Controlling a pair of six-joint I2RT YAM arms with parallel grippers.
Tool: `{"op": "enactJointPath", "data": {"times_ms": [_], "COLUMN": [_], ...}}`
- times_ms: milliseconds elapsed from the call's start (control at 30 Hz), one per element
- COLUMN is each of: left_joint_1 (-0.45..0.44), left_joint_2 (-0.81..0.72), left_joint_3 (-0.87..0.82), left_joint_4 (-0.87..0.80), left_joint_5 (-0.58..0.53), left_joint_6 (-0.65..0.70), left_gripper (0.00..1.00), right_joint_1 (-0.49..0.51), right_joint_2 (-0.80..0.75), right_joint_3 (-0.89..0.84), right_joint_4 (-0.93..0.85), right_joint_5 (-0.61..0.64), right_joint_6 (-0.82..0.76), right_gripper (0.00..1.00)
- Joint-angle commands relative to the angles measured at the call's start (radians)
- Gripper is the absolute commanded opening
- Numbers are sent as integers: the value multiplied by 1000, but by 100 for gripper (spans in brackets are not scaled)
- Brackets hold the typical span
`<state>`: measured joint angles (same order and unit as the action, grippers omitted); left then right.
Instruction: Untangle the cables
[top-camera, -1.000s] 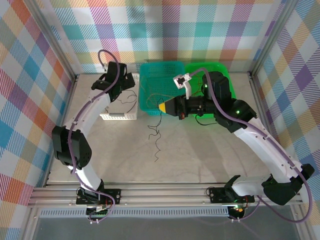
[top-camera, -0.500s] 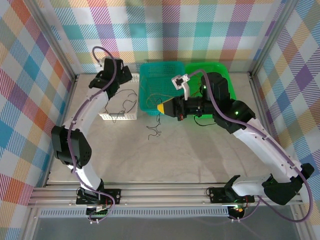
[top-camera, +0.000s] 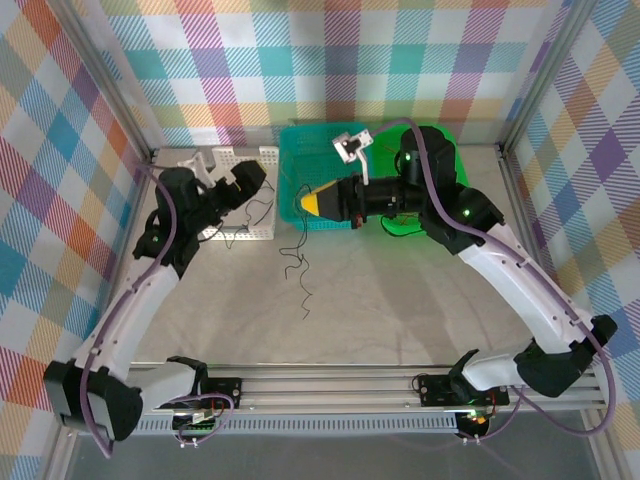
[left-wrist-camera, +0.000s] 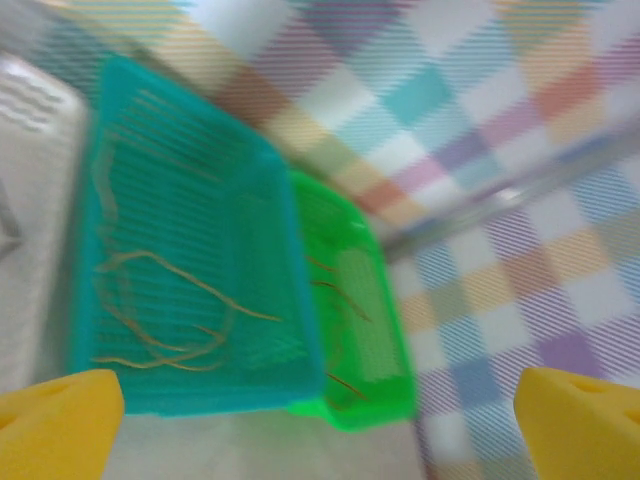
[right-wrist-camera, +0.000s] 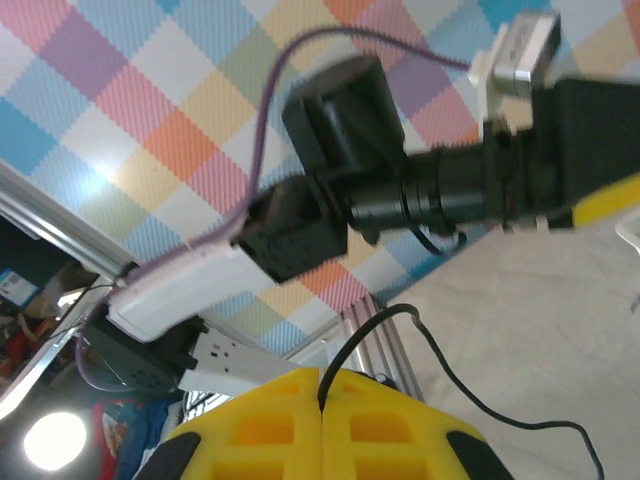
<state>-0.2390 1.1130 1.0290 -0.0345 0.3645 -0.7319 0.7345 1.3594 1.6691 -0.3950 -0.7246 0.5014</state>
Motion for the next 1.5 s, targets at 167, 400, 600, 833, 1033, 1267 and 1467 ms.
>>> {"op": "enactJointPath", "data": {"times_ms": [167, 400, 600, 833, 1033, 1267, 1467], "left_joint_1": [-106, -242, -303, -349, -348, -349, -347], "left_joint_2": [-104, -248, -305, -298, -323, -337, -350], "left_joint_3": [-248, -331, -382, -345, -322, -333, -333], "left_joint_4": [528, 581, 573, 428, 348, 368, 342], "left_joint_5": [321, 352, 373, 379, 352, 335, 312], "left_joint_6": [-327, -274, -239, -130, -64, -72, -66], "left_gripper": [100, 100, 100, 99, 26, 6, 0], "right_joint_1": [2, 2, 0, 0, 0, 0, -16], "right_joint_2": [36, 52, 61, 67, 33, -4, -41], "right_joint_3": [69, 86, 109, 110, 61, -18, -91], "right_joint_4": [102, 114, 122, 151, 154, 166, 174], "right_joint_5": [-114, -120, -121, -137, -114, -93, -74], "right_joint_6": [78, 96, 114, 154, 147, 140, 132], "right_gripper": [0, 0, 0, 0, 0, 0, 0]}}
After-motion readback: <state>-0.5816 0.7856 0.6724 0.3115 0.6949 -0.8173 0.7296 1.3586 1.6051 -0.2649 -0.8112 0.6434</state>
